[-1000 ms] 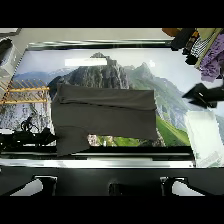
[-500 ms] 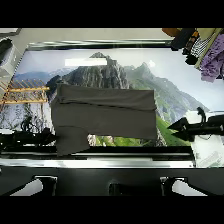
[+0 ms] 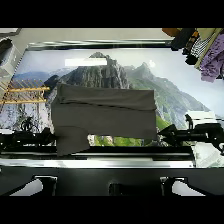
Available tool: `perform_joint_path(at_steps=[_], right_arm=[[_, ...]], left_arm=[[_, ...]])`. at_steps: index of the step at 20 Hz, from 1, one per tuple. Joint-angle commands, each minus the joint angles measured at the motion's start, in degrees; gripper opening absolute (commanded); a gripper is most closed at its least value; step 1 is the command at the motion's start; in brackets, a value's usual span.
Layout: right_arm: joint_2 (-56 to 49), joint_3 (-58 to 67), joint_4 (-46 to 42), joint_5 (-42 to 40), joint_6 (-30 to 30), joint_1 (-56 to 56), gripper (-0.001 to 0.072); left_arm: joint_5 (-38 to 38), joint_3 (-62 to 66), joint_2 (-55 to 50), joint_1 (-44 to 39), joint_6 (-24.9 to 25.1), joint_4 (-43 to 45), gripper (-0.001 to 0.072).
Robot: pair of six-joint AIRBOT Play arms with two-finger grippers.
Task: Fold the clothes and pants, and hang the long-sleeved shirts on hangers.
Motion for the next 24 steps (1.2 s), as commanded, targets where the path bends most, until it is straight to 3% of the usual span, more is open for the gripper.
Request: perform_joint_path(at_steps=[1, 3, 5, 8, 11, 12, 14, 17, 22, 24], right_arm=[[0.0, -0.7, -1.5, 8.4, 4.4, 6.7, 0.0477], [0.0, -0.8, -1.3, 9.5, 5.5, 7.2, 0.0475], [0.0, -0.8, -0.8, 9.1, 5.7, 7.2, 0.0381], [0.0, -1.2, 0.5, 7.6, 6.1, 7.2, 0.0358], [0.0, -1.4, 0.7, 6.0, 5.9, 7.2, 0.0091], [0.2, -1.4, 0.7, 5.4, 6.0, 7.2, 0.0037], [1.8, -1.3, 0.3, 3.4, 6.6, 7.1, 0.0036], [7.2, -0.3, -1.8, 0.2, 15.8, 7.0, 0.0035], [17.9, 1.8, -8.5, -9.0, 21.9, 7.0, 0.0035], [20.4, 2.0, -9.3, -8.9, 22.5, 7.1, 0.0034]], left_arm=[[-0.5, 0.0, 0.0, 0.0, -0.2, -0.1, 0.0020], [-0.5, 0.0, 0.0, 0.0, -0.2, -0.1, 0.0020], [-0.4, 0.0, 0.0, 0.0, -0.2, -0.1, 0.0020], [0.3, 0.0, 0.0, 0.0, -0.2, -0.2, 0.0020], [0.3, 0.0, 0.1, 0.0, -0.2, -0.8, 0.0020], [-0.1, 0.1, 0.1, 0.0, -0.2, -1.0, 0.0020], [-3.1, 0.3, 0.9, 0.0, -0.2, -1.3, 0.0019], [-9.9, 0.5, 7.0, 0.0, -0.9, -1.3, 0.0019], [-13.4, 0.8, 24.1, 0.0, -7.2, -1.3, 0.0017], [-13.7, 2.6, 27.1, -0.6, -8.2, -1.3, 0.0016]])
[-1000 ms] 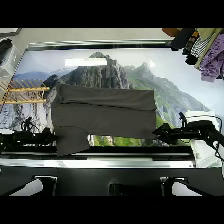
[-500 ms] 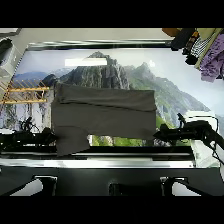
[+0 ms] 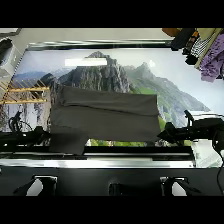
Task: Fold the clothes and pants, and hang the long-sleeved shirts on hangers.
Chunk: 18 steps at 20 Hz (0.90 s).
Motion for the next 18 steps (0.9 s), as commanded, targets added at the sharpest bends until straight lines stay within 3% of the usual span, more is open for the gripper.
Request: perform_joint_path(at_steps=[1, 4, 8, 13, 18], right_arm=[[4.5, 1.4, -2.2, -1.6, 3.5, 0.2, 0.0034], [2.0, 6.0, 4.2, 6.9, 3.7, 0.2, 0.0033], [-6.7, 15.9, 5.6, 13.7, 3.7, 0.2, 0.0034], [-19.2, 25.0, 5.7, 20.0, 4.3, 6.0, 0.0034], [-27.2, 32.8, 3.4, 26.3, 9.3, 7.5, 0.0034]], left_arm=[[-0.8, 2.8, 6.1, -1.5, -3.1, -0.2, 0.0016], [7.5, 8.7, 0.7, -8.6, -4.3, -0.2, 0.0016], [18.1, 20.4, -14.4, -17.8, -6.8, -0.4, 0.0017], [19.0, 41.4, -35.5, -22.1, -8.8, -0.4, 0.0017], [17.9, 59.7, -50.2, -22.2, -13.3, -0.4, 0.0016]])
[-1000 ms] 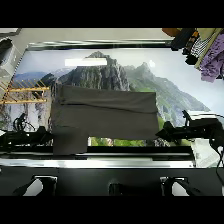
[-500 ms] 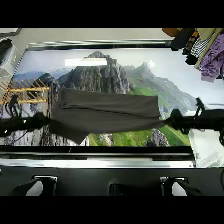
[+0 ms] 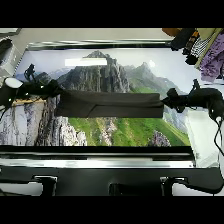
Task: Fold the clothes and pants, and hang the long-sleeved shirts on hangers.
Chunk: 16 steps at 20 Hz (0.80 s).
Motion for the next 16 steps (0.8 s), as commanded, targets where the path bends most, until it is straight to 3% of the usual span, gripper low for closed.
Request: perform_joint_path(at_steps=[1, 6, 7, 8, 10, 13, 16], right_arm=[[-5.6, 5.5, -1.0, 4.2, 2.6, 0.9, 0.0034], [-12.1, 6.9, -0.7, 4.5, 2.4, 1.0, 0.0037], [-13.0, 6.9, -0.7, 4.5, 2.3, 1.0, 0.0070], [-13.6, 6.9, -0.6, 4.4, 2.4, 1.0, 0.0204], [-13.1, 8.0, -0.2, 1.3, 2.3, 0.0, 0.0477], [-11.6, 14.4, -2.2, -7.4, 1.6, -5.6, 0.0555], [-13.2, 17.0, -1.7, -11.5, 2.6, -10.8, 0.0614]], left_arm=[[-0.9, 11.9, -10.2, -0.7, -2.8, 0.1, 0.0016], [-1.7, 15.1, -17.1, -1.1, -2.9, 0.3, 0.0017], [-1.7, 15.1, -17.8, -1.1, -2.9, 0.3, 0.0018], [-1.6, 15.2, -18.2, -1.0, -2.9, 0.3, 0.0051], [-2.3, 16.0, -18.1, -0.7, -2.9, 0.3, 0.0400], [-8.7, 21.7, -17.2, 0.3, -2.8, 3.2, 0.0495], [-15.3, 28.8, -14.7, -0.3, -3.5, 13.8, 0.0555]])
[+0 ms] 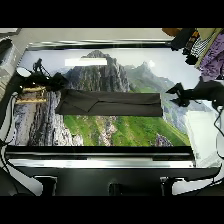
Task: Fold the clothes and pants, and hang the long-sleeved shirts on hangers.
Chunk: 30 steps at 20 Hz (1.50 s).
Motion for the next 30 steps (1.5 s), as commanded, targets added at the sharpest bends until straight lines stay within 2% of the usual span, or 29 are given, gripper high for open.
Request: perform_joint_path(at_steps=[1, 3, 4, 6, 10, 12, 13, 14, 17, 18, 19, 20, 21, 23, 26, 30], right_arm=[[-2.4, 2.7, 0.9, -6.4, 0.3, -4.2, 0.0653], [-6.5, 2.7, 4.5, -9.6, -3.2, -3.3, 0.0679], [-8.3, 2.7, 5.2, -10.6, -4.2, -2.9, 0.0684], [-10.8, 2.7, 5.8, -11.3, -5.4, -1.6, 0.0684], [-12.5, 2.7, 5.7, -7.4, -7.3, 2.6, 0.0676], [-13.2, 2.7, 4.0, -5.6, -6.7, 4.6, 0.0648], [-13.5, 2.7, 2.8, -5.1, -6.6, 5.3, 0.0580], [-13.6, 2.7, 1.5, -4.4, -6.7, 6.0, 0.0462], [-13.2, 2.7, 1.5, -3.2, -6.9, 7.0, 0.0033], [-12.5, 2.7, 1.6, -3.3, -6.9, 7.0, 0.0036], [-10.8, 2.7, 1.6, -3.5, -6.8, 6.9, 0.0036], [-8.9, 2.8, 1.4, -3.6, -6.2, 6.7, 0.0035], [-6.8, 3.7, 0.6, -4.5, -5.1, 6.1, 0.0035], [-3.3, 7.7, -2.2, -8.1, -2.1, 5.0, 0.0035], [0.2, 15.1, -4.8, -15.3, 2.0, 3.6, 0.0036], [3.4, 21.0, -5.0, -22.5, 5.5, 3.6, 0.0036]], left_arm=[[-8.2, 7.0, 2.4, -0.8, -1.2, 12.0, 0.0564], [-12.2, 10.1, 3.7, -1.9, -1.7, 17.8, 0.0568], [-13.7, 11.0, 4.2, -2.3, -2.1, 19.6, 0.0628], [-15.1, 11.1, 5.6, -2.9, -2.8, 22.3, 0.0665], [-15.1, 11.1, 7.0, -3.1, -4.1, 22.4, 0.0665], [-15.1, 11.1, 7.1, -3.3, -4.0, 22.4, 0.0665], [-15.1, 11.1, 7.1, -3.3, -4.1, 22.4, 0.0665], [-15.1, 11.1, 7.1, -3.3, -4.1, 22.4, 0.0666], [-15.1, 11.1, 7.1, -3.3, -4.0, 22.0, 0.0664], [-15.1, 11.1, 7.0, -3.4, -4.0, 21.5, 0.0658], [-15.1, 11.0, 6.7, -3.7, -4.0, 20.5, 0.0538], [-14.9, 10.3, 6.4, -4.0, -4.0, 19.0, 0.0223], [-13.9, 8.7, 6.1, -4.7, -4.0, 17.1, 0.0023], [-10.1, 4.0, 4.9, -7.2, -4.7, 11.9, 0.0019], [-2.6, -2.1, 1.2, -14.1, -8.1, 4.2, 0.0018], [13.6, -2.7, -5.6, -27.7, -12.8, -5.0, 0.0017]])
